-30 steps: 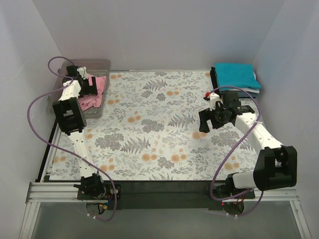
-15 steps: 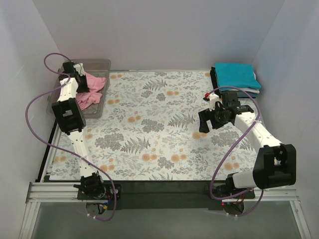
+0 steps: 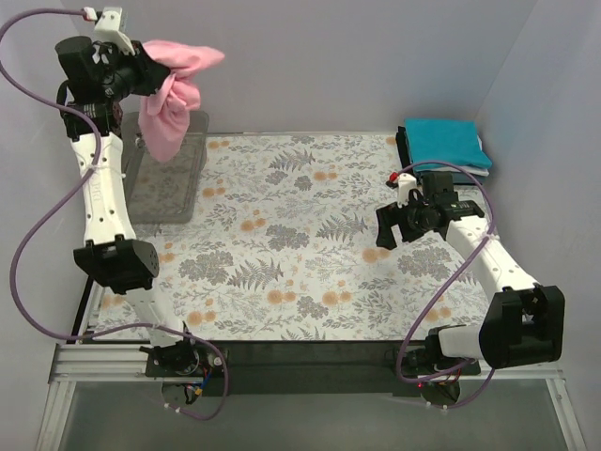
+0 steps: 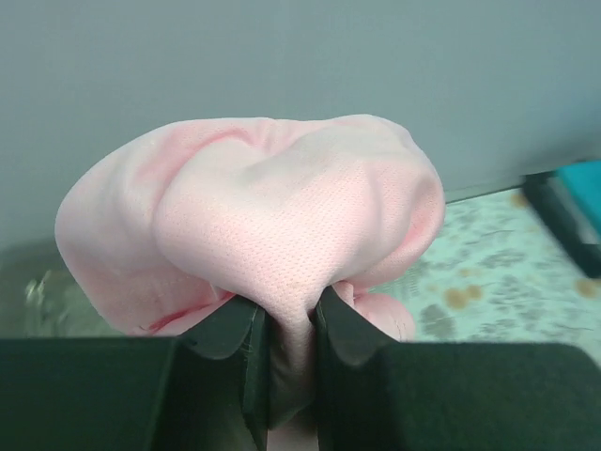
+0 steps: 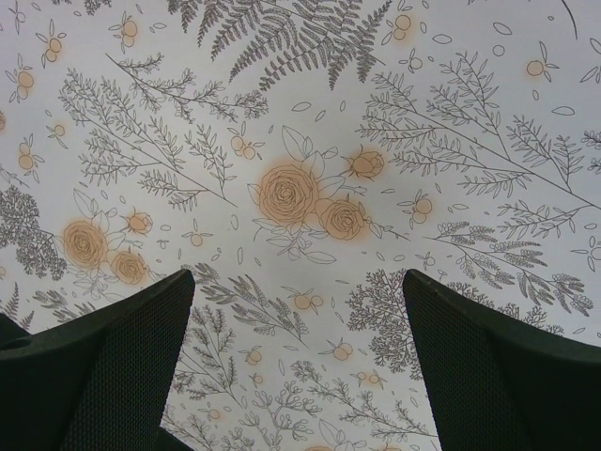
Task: Fold and stack the t-shirts
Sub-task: Move the tshirt to the center of the board, then flatten the tshirt out
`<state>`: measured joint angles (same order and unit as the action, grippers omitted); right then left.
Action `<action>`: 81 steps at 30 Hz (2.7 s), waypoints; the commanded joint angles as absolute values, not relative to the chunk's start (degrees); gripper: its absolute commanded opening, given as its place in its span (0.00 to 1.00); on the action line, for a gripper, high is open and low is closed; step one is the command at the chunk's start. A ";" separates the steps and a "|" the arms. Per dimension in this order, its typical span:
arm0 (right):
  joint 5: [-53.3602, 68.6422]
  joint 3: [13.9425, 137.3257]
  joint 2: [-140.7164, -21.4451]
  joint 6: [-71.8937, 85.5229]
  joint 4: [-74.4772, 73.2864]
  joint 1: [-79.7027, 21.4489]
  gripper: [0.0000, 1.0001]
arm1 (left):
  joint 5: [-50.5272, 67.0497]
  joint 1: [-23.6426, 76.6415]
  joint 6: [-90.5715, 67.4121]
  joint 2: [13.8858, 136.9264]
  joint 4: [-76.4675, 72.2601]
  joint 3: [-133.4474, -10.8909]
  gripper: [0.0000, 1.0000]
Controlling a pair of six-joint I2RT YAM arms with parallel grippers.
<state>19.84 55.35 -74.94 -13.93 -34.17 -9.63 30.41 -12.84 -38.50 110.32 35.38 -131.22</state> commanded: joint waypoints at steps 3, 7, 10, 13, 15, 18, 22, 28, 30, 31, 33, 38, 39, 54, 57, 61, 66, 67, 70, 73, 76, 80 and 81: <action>20.48 57.48 -71.90 -14.85 -34.54 -8.35 0.98 | 45.60 -4.59 -44.91 100.05 33.49 -127.04 0.00; 20.83 57.39 -70.40 -14.94 -34.63 -6.60 0.98 | 51.49 4.46 -44.30 94.05 30.77 -117.18 0.00; 21.36 57.39 -69.96 -14.94 -35.07 -4.84 0.98 | 56.77 7.54 -43.85 91.33 30.41 -109.27 0.00; 21.88 57.39 -69.79 -15.20 -35.51 -3.34 0.98 | 60.19 9.31 -41.32 88.86 30.23 -98.32 0.04; 21.27 57.48 -69.70 -15.90 -35.86 -2.64 0.98 | 59.43 10.02 -34.40 87.28 33.55 -92.14 0.58; 20.66 57.83 -69.44 -17.14 -37.09 -2.55 0.98 | 53.97 9.93 -23.41 87.36 44.35 -84.91 0.88; 23.90 58.62 -70.83 -19.24 -38.84 -2.55 0.98 | 54.23 5.72 -18.91 84.56 45.88 -76.48 0.90; 24.70 61.34 -78.39 -21.18 -38.94 -6.23 0.97 | 51.86 7.81 -8.74 82.88 50.96 -69.88 0.88; 23.73 62.92 -82.41 -20.39 -39.02 -7.12 0.93 | 47.05 9.92 -7.13 82.18 50.71 -65.76 0.84; 23.90 64.41 -83.83 -19.96 -39.02 -7.55 0.88 | 45.80 11.32 -6.16 81.66 49.49 -64.35 0.80; 24.87 66.00 -86.99 -19.08 -39.11 -8.35 0.82 | 42.91 12.56 -5.19 80.34 48.34 -60.32 0.76; 27.58 67.42 -89.39 -20.21 -39.20 -15.19 0.69 | 36.92 14.85 -2.11 78.14 46.15 -54.50 0.70; 27.60 67.06 -88.95 -20.74 -39.11 -16.77 0.69 | 36.39 14.85 -2.28 77.87 45.79 -53.80 0.70; 10.64 63.37 -95.97 -23.99 -30.68 -36.82 0.79 | 24.52 9.67 -7.29 75.58 44.47 -44.74 0.80; 10.02 62.93 -97.64 -24.34 -29.80 -38.23 0.79 | 26.19 9.67 -8.96 77.43 44.13 -44.56 0.82; 9.14 62.75 -98.70 -24.26 -28.39 -39.37 0.68 | 27.85 9.67 -10.63 78.75 41.32 -43.95 0.79; 7.83 63.37 -97.57 -23.99 -28.39 -39.46 0.11 | 28.30 9.67 -15.10 82.17 37.89 -43.51 0.63; 7.21 63.37 -96.95 -24.08 -28.48 -39.38 0.02 | 28.30 9.67 -15.90 82.96 37.10 -43.77 0.56; 5.71 63.72 -93.53 -25.05 -29.44 -37.89 0.01 | 30.31 8.62 -19.33 85.25 37.79 -47.45 0.26; 6.50 65.30 -89.31 -26.10 -30.76 -33.95 0.01 | 32.69 6.86 -20.04 85.52 41.20 -53.95 0.01; 7.03 68.28 -85.88 -27.86 -32.43 -29.99 0.01 | 35.32 4.31 -20.65 86.04 45.15 -62.56 0.00; 7.12 73.46 -83.41 -30.49 -33.49 -24.53 0.01 | 37.00 3.87 -20.83 88.41 49.92 -74.86 0.00; 7.03 75.04 -83.23 -31.11 -33.31 -23.48 0.01 | 37.00 3.87 -21.27 88.85 49.83 -79.23 0.00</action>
